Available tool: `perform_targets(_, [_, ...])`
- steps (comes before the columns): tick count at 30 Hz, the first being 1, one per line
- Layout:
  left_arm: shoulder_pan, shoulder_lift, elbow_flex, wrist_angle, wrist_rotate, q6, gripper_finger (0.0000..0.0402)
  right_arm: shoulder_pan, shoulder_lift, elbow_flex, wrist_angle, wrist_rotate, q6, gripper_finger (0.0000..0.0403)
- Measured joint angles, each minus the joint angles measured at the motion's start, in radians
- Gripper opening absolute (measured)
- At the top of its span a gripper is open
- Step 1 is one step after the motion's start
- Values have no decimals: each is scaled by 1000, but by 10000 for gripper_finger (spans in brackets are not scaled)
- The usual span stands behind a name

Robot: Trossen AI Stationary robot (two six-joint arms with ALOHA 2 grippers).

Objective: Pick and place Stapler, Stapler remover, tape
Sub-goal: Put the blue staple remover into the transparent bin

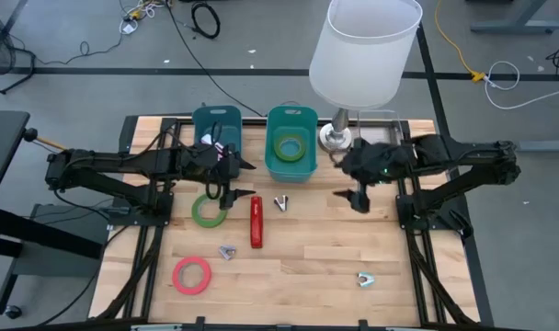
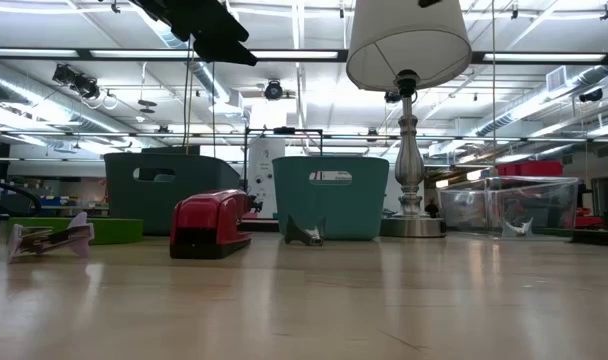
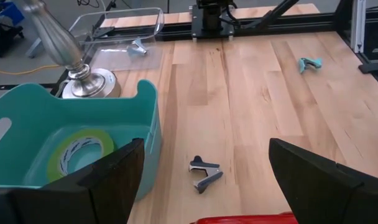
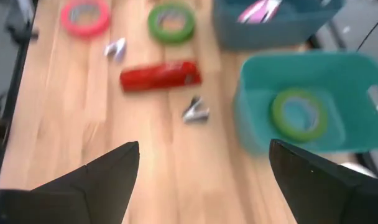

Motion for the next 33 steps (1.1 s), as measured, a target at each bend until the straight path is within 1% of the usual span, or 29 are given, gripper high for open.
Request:
perform_targets(7, [0,0,0,0,-10,-1,344,134,0,0,-141,7,118,356])
perform_targets(12, [0,0,0,0,-26,-1,344,247,2,-41,-147,28,191,356])
perform_targets(19, [0,0,0,1,-27,-16,344,422,2,-169,-117,26,318,356])
perform_targets(23, [0,0,0,0,-50,-37,344,522,2,-251,-71,24,381,356])
perform_targets(26, [0,0,0,-1,-75,-54,344,587,2,-323,-18,18,388,356])
perform_targets(33, [0,0,0,-2,-86,-53,344,674,2,-499,201,-15,475,356])
